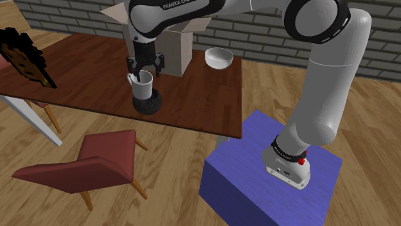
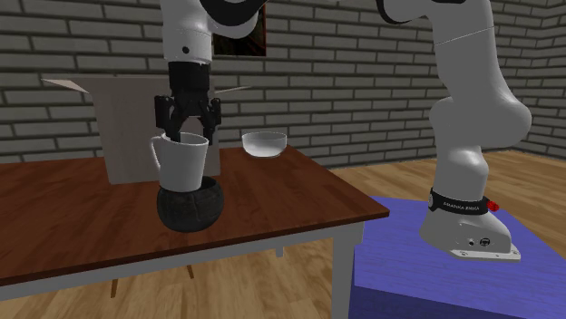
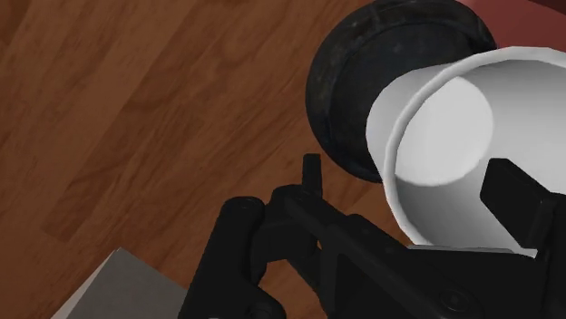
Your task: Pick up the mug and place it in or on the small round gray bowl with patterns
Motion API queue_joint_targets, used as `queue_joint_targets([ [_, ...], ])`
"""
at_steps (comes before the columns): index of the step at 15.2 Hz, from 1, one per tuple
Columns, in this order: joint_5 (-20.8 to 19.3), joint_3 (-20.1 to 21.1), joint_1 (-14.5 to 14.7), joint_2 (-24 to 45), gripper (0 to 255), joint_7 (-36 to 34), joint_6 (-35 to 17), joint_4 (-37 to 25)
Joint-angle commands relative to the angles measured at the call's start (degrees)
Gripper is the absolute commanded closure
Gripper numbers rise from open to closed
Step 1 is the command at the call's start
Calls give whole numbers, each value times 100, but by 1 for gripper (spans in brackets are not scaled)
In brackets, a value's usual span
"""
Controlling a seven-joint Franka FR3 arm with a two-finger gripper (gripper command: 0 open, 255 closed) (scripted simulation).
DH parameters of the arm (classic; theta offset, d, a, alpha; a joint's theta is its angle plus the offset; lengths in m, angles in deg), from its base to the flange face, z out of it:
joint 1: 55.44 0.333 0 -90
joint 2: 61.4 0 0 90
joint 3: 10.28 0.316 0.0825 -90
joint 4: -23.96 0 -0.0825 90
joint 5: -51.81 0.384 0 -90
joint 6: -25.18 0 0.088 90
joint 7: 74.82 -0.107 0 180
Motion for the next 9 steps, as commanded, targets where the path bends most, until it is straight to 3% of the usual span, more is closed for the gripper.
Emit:
queue_joint_targets([
  [1,0,0,0,0,0,0,0,-1],
  [3,0,0,0,-1,0,0,-1,1],
  [7,22,2,-16,-123,0,14,680,-560],
  [9,23,2,-16,-124,0,14,679,-558],
])
